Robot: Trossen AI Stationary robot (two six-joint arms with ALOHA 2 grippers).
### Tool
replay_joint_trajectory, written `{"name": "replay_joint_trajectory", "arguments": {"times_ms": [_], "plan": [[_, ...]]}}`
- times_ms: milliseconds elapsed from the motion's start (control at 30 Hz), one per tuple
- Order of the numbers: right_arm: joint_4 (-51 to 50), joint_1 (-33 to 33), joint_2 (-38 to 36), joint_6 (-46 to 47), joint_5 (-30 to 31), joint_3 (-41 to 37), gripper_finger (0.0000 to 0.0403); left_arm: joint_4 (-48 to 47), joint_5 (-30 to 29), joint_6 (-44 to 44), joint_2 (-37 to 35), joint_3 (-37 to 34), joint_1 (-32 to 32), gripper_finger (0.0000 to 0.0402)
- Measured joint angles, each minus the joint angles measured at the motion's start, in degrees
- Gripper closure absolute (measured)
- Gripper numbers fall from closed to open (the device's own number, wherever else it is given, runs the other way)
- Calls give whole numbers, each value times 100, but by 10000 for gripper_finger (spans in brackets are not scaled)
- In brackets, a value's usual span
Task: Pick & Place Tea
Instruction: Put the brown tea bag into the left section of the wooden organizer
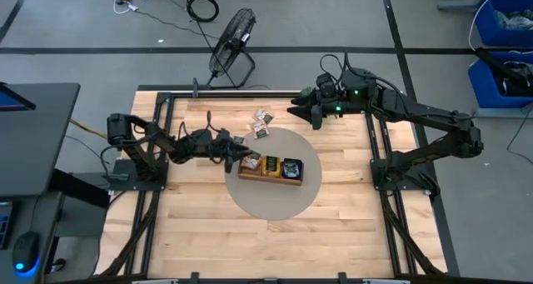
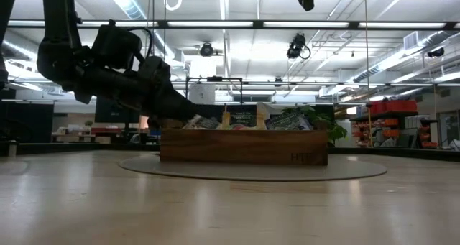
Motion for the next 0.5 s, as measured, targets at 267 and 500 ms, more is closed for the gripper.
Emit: {"name": "replay_joint_trajectory", "arguments": {"times_ms": [267,500], "plan": [[0,-1,0,-66,0,0,146,129,-6,-9,0,26,2,198],[0,-1,0,-67,-1,0,146,129,-3,-239,0,26,2,171]]}}
